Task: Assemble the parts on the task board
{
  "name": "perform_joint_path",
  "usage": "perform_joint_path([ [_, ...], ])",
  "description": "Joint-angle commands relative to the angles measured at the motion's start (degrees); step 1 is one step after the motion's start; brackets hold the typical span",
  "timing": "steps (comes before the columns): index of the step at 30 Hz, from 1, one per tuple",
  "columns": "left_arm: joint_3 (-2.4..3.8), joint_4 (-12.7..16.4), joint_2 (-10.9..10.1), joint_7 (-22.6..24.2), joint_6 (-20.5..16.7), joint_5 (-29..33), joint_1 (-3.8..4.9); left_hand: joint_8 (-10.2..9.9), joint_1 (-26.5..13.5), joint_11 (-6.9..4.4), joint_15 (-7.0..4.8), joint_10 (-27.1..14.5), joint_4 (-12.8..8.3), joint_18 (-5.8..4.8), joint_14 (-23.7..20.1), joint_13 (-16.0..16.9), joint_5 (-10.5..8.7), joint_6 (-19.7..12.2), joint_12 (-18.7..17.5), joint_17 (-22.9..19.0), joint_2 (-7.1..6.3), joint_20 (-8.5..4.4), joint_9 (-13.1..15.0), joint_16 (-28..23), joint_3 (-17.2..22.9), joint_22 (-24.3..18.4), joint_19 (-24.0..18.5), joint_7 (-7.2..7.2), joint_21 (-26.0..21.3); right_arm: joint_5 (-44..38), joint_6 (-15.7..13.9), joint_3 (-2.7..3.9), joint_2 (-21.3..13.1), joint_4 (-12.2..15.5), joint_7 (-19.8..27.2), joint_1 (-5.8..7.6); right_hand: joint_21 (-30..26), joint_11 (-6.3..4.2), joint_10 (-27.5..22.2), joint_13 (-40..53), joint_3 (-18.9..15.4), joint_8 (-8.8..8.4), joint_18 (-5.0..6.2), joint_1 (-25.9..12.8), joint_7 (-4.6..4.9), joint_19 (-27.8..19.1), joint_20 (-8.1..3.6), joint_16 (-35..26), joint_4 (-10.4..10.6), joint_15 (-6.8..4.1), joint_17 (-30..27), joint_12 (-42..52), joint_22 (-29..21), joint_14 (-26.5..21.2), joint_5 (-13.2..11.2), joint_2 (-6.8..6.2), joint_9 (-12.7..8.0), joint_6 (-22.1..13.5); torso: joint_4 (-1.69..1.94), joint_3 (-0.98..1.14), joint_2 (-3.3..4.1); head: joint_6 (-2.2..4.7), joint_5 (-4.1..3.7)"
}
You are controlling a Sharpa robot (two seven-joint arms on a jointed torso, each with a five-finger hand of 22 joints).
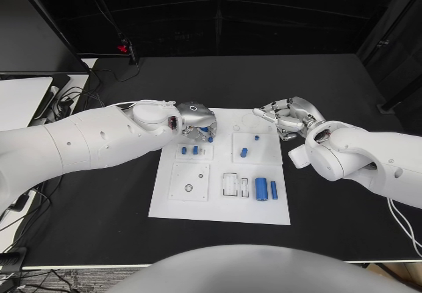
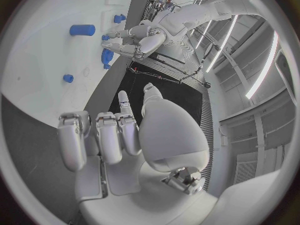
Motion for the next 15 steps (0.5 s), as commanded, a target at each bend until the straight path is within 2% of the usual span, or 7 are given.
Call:
perform_joint_path([
  [1,-0.13,-0.1,0.0,0.8,1.7,-0.7,-0.12,-0.3,0.2,-0.02,-0.10,0.6,0.1,-0.37,6.1,0.0,-0.24,0.3,0.0,15.1,0.18,-0.33,-0.1,0.0,0.4,15.1,6.2,0.01,0.2,1.1,0.6,0.02,0.1,0.1,0.7,0.07,0.2,0.30,6.1,15.1,-0.4,0.27,-0.42,0.1,0.08,5.9,0.36,0.1,0.0,0.30,15.1,0.1,15.1,6.1,0.2,0.63,0.1,-0.3,-0.03,-0.04,-0.02,0.00,0.15],
  [15,-0.12,-0.4,0.2,1.6,1.8,-0.7,-0.15,-0.6,-0.7,0.02,-0.09,0.6,0.2,-0.37,6.1,-0.1,-0.26,0.3,-0.3,15.1,-0.11,-0.31,-0.1,0.0,0.3,15.1,6.2,0.06,0.2,1.2,0.6,0.02,0.2,0.1,0.7,0.07,0.2,0.30,6.1,15.1,-0.4,0.27,-0.42,0.1,0.08,5.9,0.36,0.1,0.0,0.30,15.1,0.1,15.1,6.1,0.2,0.63,0.1,-0.3,-0.02,-0.02,0.01,0.00,0.04],
])
